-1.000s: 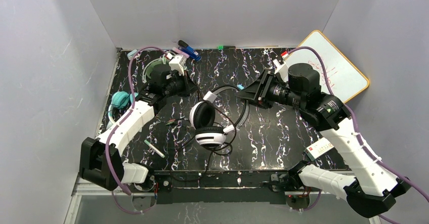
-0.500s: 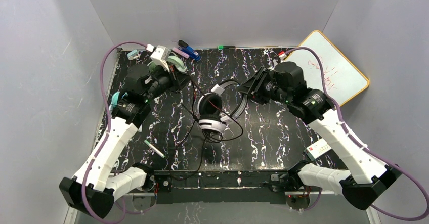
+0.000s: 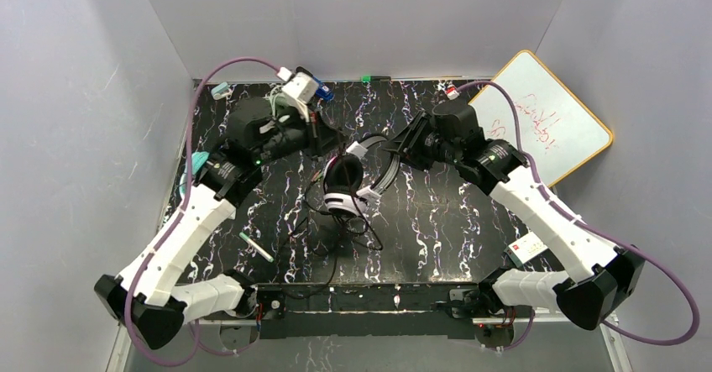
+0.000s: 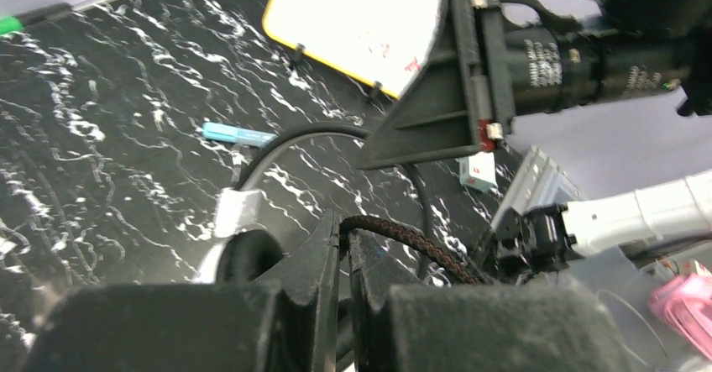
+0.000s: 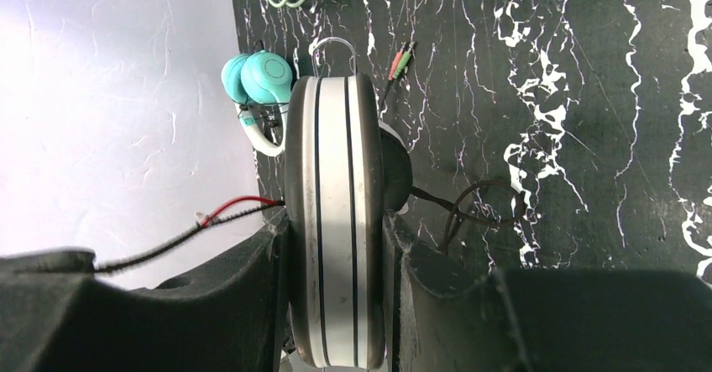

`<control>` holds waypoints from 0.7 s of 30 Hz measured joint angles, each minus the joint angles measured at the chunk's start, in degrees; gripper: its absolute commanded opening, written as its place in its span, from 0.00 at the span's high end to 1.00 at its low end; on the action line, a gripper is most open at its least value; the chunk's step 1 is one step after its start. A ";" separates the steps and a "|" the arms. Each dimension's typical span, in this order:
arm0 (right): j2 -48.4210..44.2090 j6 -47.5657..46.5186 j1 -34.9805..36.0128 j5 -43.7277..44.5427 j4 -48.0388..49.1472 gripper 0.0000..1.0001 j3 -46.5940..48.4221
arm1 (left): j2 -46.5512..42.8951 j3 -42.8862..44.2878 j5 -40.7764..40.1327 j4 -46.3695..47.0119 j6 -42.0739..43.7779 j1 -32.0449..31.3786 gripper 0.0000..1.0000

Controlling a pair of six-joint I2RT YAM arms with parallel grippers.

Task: Wrap the headphones
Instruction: Wrap the headphones cable around the headphones.

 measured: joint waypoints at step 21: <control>1.86 2.73 0.52 -1.20 4.22 0.99 -5.38 | 20.26 25.64 -25.73 -18.43 6.40 -11.89 1.00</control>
